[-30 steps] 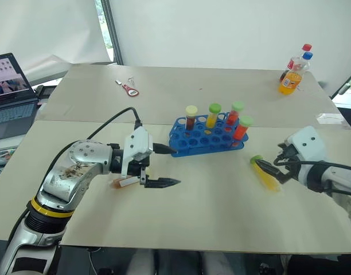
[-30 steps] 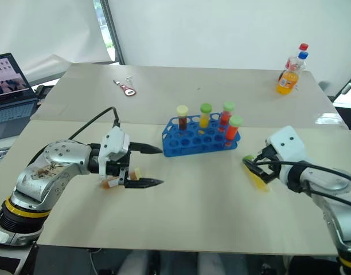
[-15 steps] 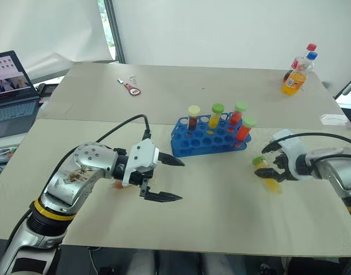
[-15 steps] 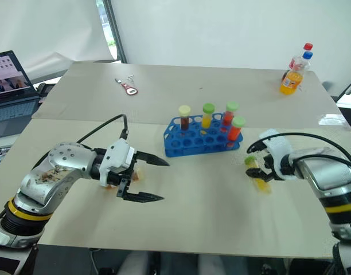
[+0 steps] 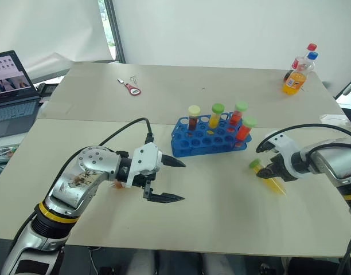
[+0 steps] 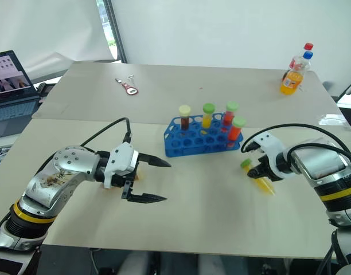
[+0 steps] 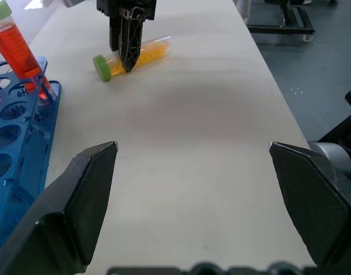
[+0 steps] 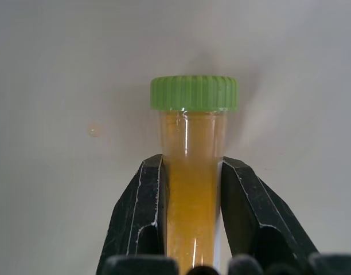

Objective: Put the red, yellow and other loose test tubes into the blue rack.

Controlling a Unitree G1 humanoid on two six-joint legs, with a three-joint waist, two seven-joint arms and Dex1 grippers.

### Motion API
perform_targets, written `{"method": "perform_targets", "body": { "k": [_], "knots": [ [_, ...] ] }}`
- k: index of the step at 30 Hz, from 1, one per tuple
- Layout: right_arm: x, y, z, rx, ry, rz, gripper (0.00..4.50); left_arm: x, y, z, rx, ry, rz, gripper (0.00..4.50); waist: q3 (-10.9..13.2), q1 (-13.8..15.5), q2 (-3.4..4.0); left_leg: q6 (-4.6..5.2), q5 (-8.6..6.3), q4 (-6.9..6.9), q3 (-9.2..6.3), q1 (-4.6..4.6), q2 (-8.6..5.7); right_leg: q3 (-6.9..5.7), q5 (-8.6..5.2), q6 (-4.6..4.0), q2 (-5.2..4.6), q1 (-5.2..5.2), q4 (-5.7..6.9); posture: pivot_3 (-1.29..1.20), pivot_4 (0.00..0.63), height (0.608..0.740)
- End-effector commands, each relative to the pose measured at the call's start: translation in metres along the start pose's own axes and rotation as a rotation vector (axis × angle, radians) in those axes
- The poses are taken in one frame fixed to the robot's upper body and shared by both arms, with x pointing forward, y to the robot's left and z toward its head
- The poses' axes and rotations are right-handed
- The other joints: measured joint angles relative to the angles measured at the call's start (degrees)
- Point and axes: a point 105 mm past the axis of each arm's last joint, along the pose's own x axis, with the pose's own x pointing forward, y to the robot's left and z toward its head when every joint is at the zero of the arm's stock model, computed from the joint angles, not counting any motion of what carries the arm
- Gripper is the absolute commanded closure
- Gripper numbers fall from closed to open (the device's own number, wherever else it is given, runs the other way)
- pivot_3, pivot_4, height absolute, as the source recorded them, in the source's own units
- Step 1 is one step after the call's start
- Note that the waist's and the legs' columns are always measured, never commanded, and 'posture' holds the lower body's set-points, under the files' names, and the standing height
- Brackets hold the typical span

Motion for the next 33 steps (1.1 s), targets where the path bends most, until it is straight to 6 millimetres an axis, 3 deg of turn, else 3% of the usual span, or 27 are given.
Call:
{"method": "perform_targets", "body": {
  "k": [1, 5, 8, 11, 15, 21, 33],
  "knots": [
    [-0.028, 0.023, 0.031, -0.125, -0.181, 0.066, 3.56, -0.016, 0.012, 0.004, 0.014, -0.022, 0.098, 0.00, 0.00, -0.01, 0.00, 0.00, 0.00, 0.00, -0.06, 0.00, 0.01, -0.01, 0.00, 0.00, 0.01, 0.00, 0.00, 0.00, 0.150, 0.715],
    [-0.037, 0.054, 0.052, -0.205, -0.410, 0.112, 3.56, -0.033, 0.022, 0.008, -0.009, -0.051, 0.179, 0.00, -0.03, -0.05, -0.06, 0.01, -0.01, -0.02, -0.24, 0.00, 0.02, -0.05, 0.00, 0.00, 0.02, 0.00, 0.03, 0.00, 0.150, 0.715],
    [-0.041, 0.069, 0.078, -0.141, -0.719, 0.119, 3.56, -0.042, 0.027, 0.011, -0.015, -0.065, 0.224, 0.00, -0.04, -0.04, -0.12, 0.01, 0.00, 0.02, -0.26, 0.00, -0.01, -0.04, 0.00, 0.00, -0.01, 0.02, 0.08, 0.00, 0.150, 0.715],
    [-0.044, 0.073, 0.099, -0.073, -0.979, 0.043, 3.56, -0.048, 0.030, 0.012, -0.024, -0.069, 0.241, 0.00, -0.04, -0.03, -0.12, -0.01, 0.01, 0.00, -0.31, 0.00, -0.04, -0.05, 0.00, 0.00, -0.02, -0.01, 0.18, 0.00, 0.150, 0.715],
    [-0.043, 0.067, 0.117, -0.031, -1.200, -0.170, 3.57, -0.053, 0.027, 0.011, -0.037, -0.056, 0.215, 0.00, -0.07, 0.02, -0.18, -0.06, 0.03, 0.05, -0.30, 0.02, -0.05, -0.08, 0.01, 0.00, -0.02, -0.01, 0.29, 0.00, 0.150, 0.715],
    [-0.026, 0.062, 0.120, 0.010, -1.298, -0.315, 3.57, -0.052, 0.026, 0.018, -0.037, -0.058, 0.197, 0.00, -0.06, -0.20, -0.17, -0.11, 0.06, -0.01, -0.25, 0.04, -0.06, -0.08, 0.01, 0.00, 0.00, -0.06, 0.39, 0.00, 0.150, 0.715],
    [0.003, 0.052, 0.117, 0.018, -1.291, -0.419, 3.57, -0.047, 0.025, 0.020, -0.044, -0.061, 0.174, 0.00, -0.06, -0.42, -0.16, -0.13, 0.08, -0.03, -0.26, 0.07, -0.04, -0.08, 0.01, -0.01, 0.01, -0.06, 0.41, 0.00, 0.150, 0.715]
  ]
}}
